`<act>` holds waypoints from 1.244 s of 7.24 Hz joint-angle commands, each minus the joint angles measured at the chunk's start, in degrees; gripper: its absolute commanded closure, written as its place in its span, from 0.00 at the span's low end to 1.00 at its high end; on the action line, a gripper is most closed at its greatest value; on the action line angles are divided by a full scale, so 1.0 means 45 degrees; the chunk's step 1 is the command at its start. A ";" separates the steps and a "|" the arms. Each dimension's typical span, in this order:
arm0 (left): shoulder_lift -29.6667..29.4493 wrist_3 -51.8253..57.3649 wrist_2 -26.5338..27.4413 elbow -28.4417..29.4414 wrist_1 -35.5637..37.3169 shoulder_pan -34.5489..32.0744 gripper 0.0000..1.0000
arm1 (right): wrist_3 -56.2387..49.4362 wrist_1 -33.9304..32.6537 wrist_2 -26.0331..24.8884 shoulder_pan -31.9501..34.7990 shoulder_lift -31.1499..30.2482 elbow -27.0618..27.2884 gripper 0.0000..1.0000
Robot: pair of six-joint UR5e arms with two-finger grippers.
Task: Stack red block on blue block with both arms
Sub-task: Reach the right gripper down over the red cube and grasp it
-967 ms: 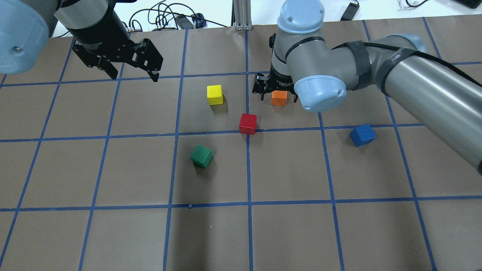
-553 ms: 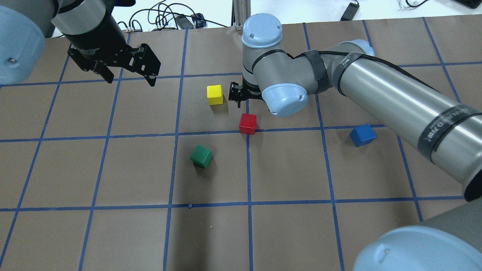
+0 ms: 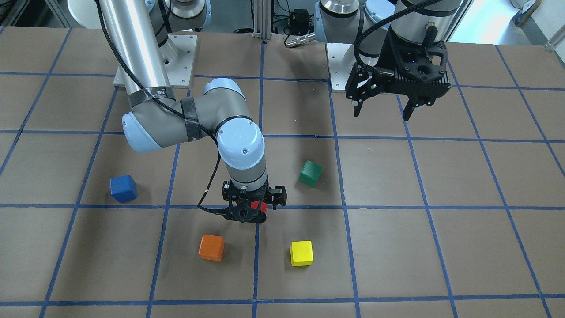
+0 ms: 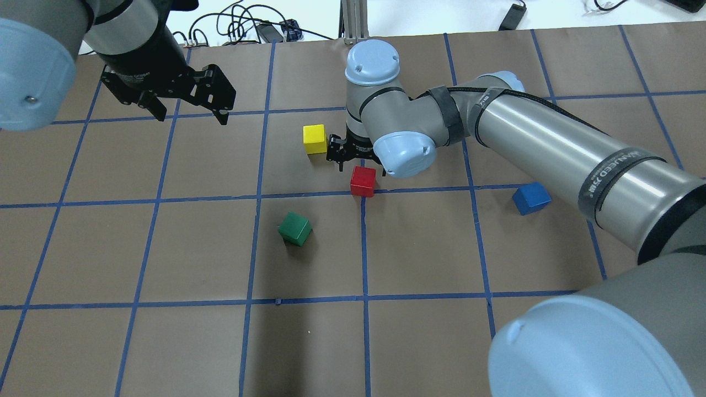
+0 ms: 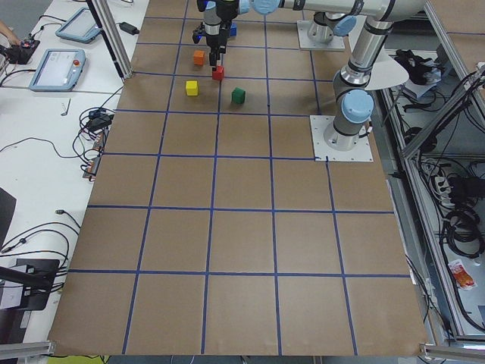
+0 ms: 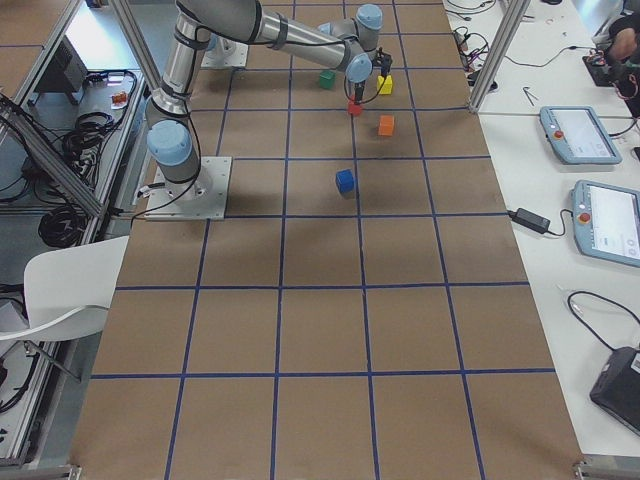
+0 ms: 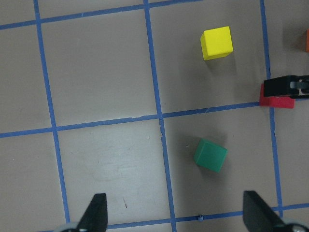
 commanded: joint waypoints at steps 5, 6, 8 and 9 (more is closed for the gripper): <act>0.0007 -0.0028 -0.0627 -0.0075 0.0315 -0.0001 0.00 | 0.0861 0.0213 0.0484 -0.0018 0.0195 -0.0039 1.00; 0.0028 -0.0028 -0.0627 -0.0095 0.0315 -0.0001 0.00 | 0.0958 0.0292 0.0464 -0.0018 0.0020 -0.0020 1.00; 0.0066 -0.0028 -0.0627 -0.0134 0.0315 -0.0021 0.00 | 0.0881 0.1436 0.0406 -0.0270 -0.0817 -0.0426 1.00; 0.0067 -0.0028 -0.0608 -0.0115 0.0315 -0.0021 0.00 | 0.0649 0.3243 0.0289 -0.0659 -0.1093 -0.1416 1.00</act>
